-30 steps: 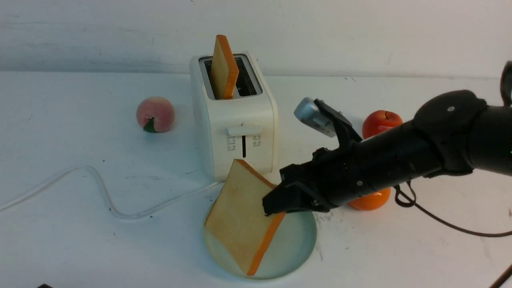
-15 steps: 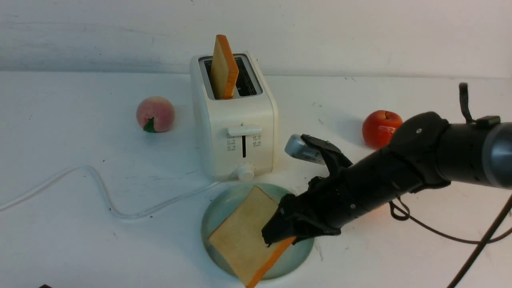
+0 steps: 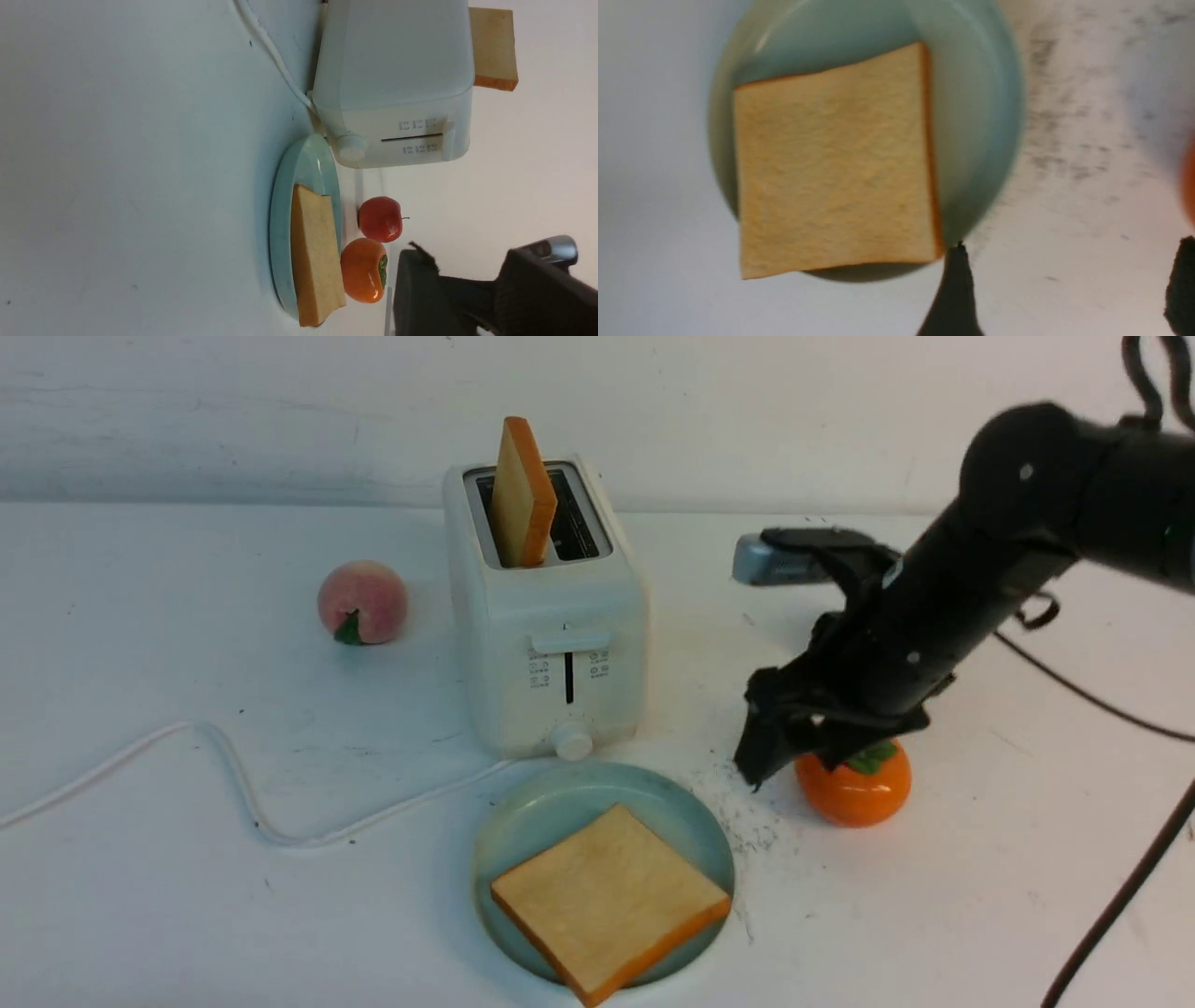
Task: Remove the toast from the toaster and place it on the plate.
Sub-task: Use the left arm to take out a slice of bread
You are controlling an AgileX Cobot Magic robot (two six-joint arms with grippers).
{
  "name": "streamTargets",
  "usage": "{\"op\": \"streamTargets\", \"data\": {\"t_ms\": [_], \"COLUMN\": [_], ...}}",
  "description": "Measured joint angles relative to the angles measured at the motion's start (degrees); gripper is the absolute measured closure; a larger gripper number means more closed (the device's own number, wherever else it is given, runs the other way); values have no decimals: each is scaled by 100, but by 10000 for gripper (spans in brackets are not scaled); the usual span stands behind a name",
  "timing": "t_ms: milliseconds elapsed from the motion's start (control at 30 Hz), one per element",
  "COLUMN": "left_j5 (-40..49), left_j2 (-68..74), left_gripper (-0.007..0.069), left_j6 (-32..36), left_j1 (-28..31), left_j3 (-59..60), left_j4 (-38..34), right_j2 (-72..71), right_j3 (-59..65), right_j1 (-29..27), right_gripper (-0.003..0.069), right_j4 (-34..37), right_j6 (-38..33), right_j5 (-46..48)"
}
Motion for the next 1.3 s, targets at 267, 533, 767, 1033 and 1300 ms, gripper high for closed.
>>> {"op": "streamTargets", "data": {"t_ms": [267,533,767,1033,1300], "left_j5": [78,532,1654,3888,5079], "left_j2": [0,457,2873,6668,9391], "left_gripper": [541,638,638,638,638], "left_j6": [847,1999,3959,4920,4629], "left_j1": [0,0,0,0,-110], "left_j3": [-534,-2041,-3625,-6029,-9437], "left_j4": [-524,-557,-9,544,64], "right_j2": [-272,-1822,-3922,-6669,-8898], "right_j3": [-1016,-485,1599,3650,4951], "right_j1": [-32,-32,-32,-32,-32], "right_gripper": [545,678,677,677,674], "right_j4": [-1221,-1075,-1684,-2636,-2698], "right_j6": [1143,1172,1126,1541,1688], "right_j5": [735,795,664,-421,-930]}}
